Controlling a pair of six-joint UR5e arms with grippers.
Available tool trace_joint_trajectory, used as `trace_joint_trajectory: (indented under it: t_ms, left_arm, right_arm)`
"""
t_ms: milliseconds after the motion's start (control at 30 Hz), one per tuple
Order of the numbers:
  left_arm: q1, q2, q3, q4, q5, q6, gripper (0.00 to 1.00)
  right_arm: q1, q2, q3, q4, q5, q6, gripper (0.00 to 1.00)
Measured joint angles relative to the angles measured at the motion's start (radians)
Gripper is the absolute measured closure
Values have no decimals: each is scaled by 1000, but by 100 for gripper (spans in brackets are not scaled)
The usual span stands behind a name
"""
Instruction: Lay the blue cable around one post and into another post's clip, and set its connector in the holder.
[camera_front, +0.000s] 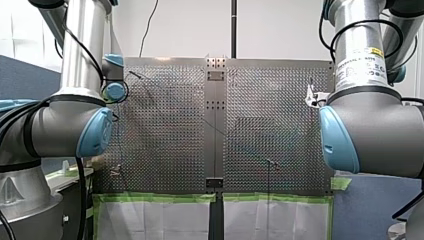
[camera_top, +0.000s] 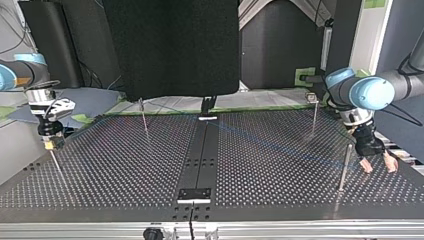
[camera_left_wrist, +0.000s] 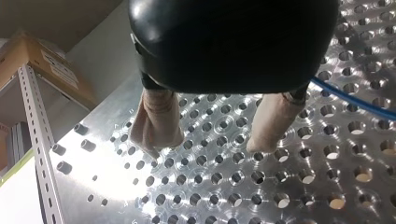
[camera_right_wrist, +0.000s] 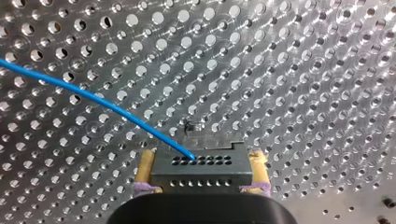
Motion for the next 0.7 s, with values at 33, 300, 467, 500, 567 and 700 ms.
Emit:
trace_joint_trajectory:
  t_ms: [33, 300, 467, 500, 567, 700]
  left_arm:
    - [0, 0, 0, 0, 0, 1, 0]
    - [1, 0, 0, 1, 0, 2, 0]
    - [1, 0, 0, 1, 0, 2, 0]
    - [1, 0, 0, 1, 0, 2, 0]
    - [1, 0, 0, 1, 0, 2, 0]
    - [1, 0, 0, 1, -1, 3, 0]
  right_arm:
    - [0, 0, 0, -2, 0, 0, 100]
    - [0, -1, -1, -2, -15, 3, 100]
    - [2, -2, -4, 27, 2, -39, 100]
    - [2, -3, -5, 30, 4, -43, 100]
    - [1, -2, -4, 31, 5, -43, 100]
    - [0, -2, -2, 31, 4, -43, 84]
